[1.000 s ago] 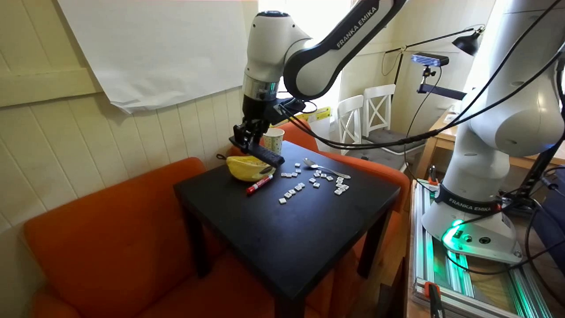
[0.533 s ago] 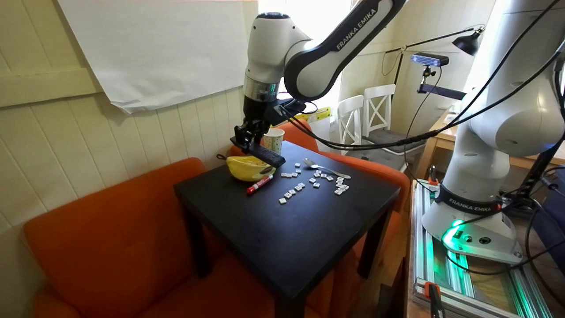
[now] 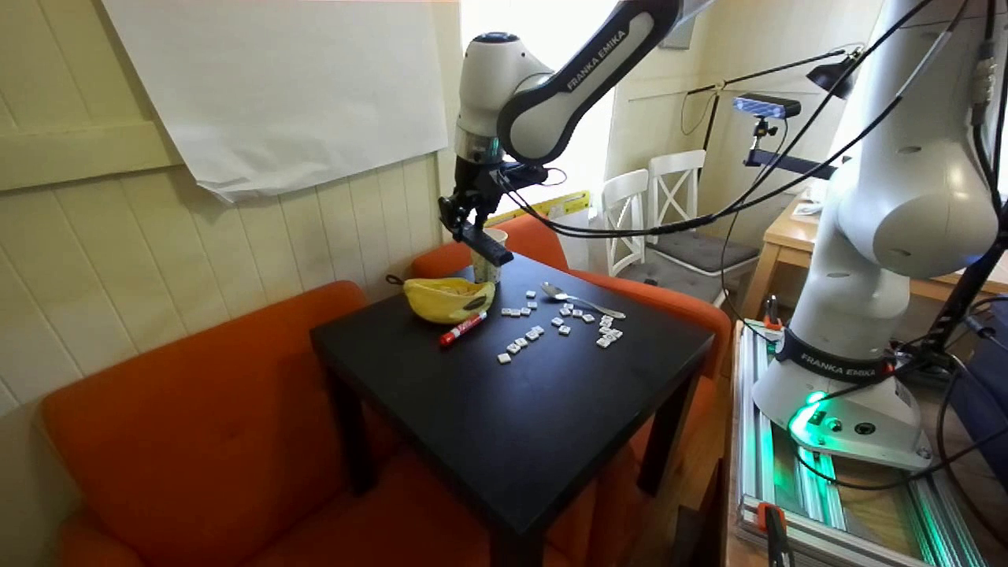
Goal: Move the remote to the right
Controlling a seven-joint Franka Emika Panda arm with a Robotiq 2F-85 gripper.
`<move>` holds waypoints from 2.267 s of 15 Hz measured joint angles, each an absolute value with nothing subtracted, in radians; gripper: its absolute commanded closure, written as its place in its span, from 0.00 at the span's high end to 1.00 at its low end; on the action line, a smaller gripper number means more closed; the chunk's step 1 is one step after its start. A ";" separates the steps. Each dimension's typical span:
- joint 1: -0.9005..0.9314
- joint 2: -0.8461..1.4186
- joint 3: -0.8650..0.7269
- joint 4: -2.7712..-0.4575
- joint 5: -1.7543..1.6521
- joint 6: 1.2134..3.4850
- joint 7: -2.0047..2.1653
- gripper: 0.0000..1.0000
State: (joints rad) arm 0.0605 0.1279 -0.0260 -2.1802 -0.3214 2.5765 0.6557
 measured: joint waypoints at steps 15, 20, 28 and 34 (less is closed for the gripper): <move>-0.069 0.167 -0.112 -2.101 -0.017 2.404 0.426 0.26; -0.091 0.167 -0.126 -2.101 0.002 2.404 0.397 0.51; -0.093 0.174 -0.136 -2.093 0.002 2.375 0.381 0.26; -0.171 0.189 -0.189 -2.005 0.007 2.197 0.218 0.26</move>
